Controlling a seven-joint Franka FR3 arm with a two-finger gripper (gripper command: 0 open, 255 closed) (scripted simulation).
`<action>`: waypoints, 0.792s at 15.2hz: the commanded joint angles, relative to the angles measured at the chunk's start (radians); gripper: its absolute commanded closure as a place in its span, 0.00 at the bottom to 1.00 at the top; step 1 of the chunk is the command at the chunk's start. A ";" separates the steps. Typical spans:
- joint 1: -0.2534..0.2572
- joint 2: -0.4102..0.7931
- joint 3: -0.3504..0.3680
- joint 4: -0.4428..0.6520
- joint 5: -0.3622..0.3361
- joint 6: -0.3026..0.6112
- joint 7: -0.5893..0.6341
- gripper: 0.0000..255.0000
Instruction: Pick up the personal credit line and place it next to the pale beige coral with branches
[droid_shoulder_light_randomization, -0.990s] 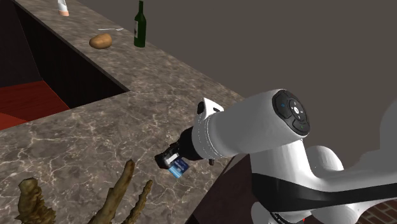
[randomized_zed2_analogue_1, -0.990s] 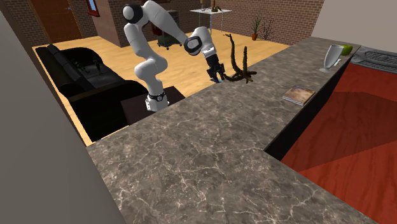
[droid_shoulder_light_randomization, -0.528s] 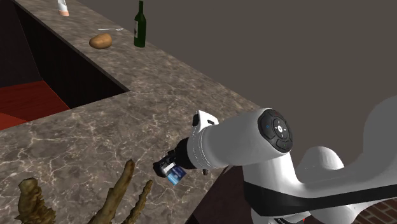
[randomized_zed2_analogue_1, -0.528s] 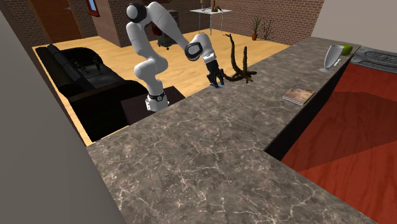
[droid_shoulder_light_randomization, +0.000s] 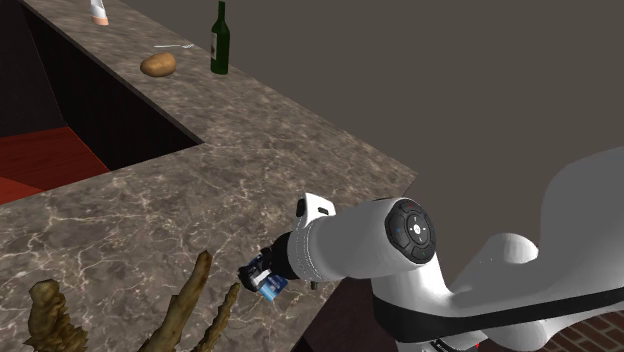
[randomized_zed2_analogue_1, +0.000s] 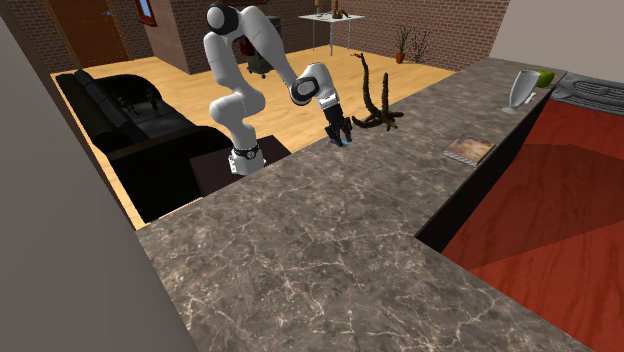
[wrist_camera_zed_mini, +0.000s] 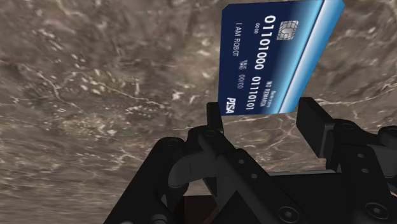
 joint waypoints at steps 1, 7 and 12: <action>-0.056 0.019 0.053 -0.006 -0.036 0.035 0.040 1.00; -0.113 0.033 0.105 -0.010 -0.067 0.064 0.074 1.00; -0.113 0.033 0.105 -0.010 -0.067 0.064 0.074 0.00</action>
